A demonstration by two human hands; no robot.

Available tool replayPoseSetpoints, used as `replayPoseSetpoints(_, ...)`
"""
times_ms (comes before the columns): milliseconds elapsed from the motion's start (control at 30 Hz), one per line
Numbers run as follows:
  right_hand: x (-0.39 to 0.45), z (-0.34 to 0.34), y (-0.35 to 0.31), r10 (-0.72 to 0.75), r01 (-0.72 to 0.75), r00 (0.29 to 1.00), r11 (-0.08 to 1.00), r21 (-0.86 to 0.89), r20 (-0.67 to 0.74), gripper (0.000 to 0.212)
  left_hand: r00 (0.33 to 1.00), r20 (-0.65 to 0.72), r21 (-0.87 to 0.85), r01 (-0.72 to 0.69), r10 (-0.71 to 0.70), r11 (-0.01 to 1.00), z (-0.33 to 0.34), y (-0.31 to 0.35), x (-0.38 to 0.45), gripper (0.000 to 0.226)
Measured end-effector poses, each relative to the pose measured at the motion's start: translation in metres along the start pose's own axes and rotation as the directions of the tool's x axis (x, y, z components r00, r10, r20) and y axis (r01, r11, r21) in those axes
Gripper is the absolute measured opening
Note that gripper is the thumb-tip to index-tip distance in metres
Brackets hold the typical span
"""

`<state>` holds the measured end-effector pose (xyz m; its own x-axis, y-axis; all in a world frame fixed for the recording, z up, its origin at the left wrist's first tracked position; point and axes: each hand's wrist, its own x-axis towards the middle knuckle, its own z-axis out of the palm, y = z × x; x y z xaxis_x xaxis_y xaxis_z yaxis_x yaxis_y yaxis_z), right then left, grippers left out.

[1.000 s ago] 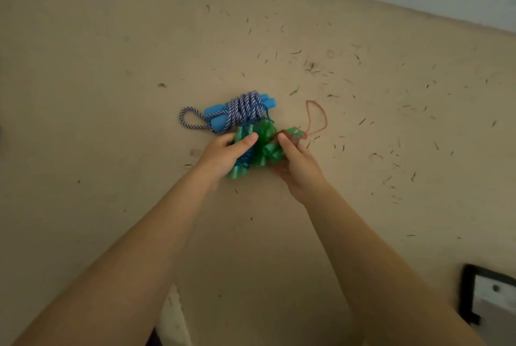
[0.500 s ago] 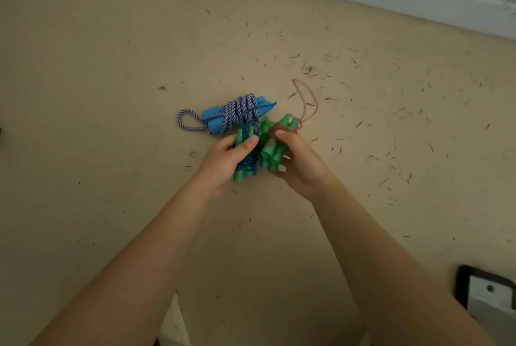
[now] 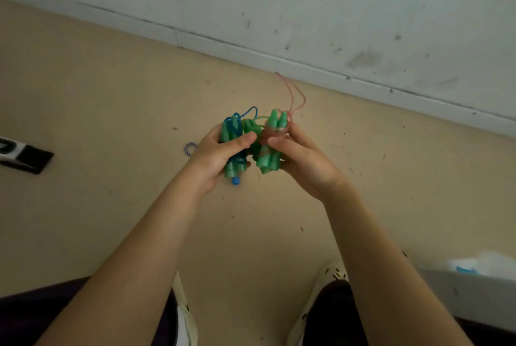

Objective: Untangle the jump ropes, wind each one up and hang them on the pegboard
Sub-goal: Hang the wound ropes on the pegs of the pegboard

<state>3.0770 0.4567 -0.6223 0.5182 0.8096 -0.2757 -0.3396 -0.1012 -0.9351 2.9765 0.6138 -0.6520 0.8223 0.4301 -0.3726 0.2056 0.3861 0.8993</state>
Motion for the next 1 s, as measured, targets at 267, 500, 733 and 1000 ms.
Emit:
replayPoseSetpoints(267, -0.169, 0.071, -0.139, -0.264, 0.276, 0.959, 0.952, -0.135, 0.104, 0.047, 0.958, 0.176, -0.008, -0.228, 0.226, 0.974, 0.049, 0.132, -0.183, 0.057)
replayPoseSetpoints(500, -0.242, 0.107, -0.177, -0.348, 0.357, 0.934, 0.911, -0.208, 0.082, 0.042, 0.906, 0.157, -0.028, -0.393, 0.392, 0.919, 0.073, 0.175, -0.272, 0.051)
replayPoseSetpoints(733, -0.164, 0.072, -0.175, -0.289, 0.304, 0.952, 0.919, -0.251, 0.097, 0.042, 0.929, -0.014, 0.048, -0.369, 0.37, 0.928, 0.078, 0.174, -0.183, 0.02)
replayPoseSetpoints(1000, 0.041, -0.032, -0.129, -0.141, 0.105, 0.982, 0.961, -0.255, -0.127, 0.03, 0.98, -0.007, 0.146, -0.197, 0.2, 0.97, 0.053, 0.142, 0.047, 0.039)
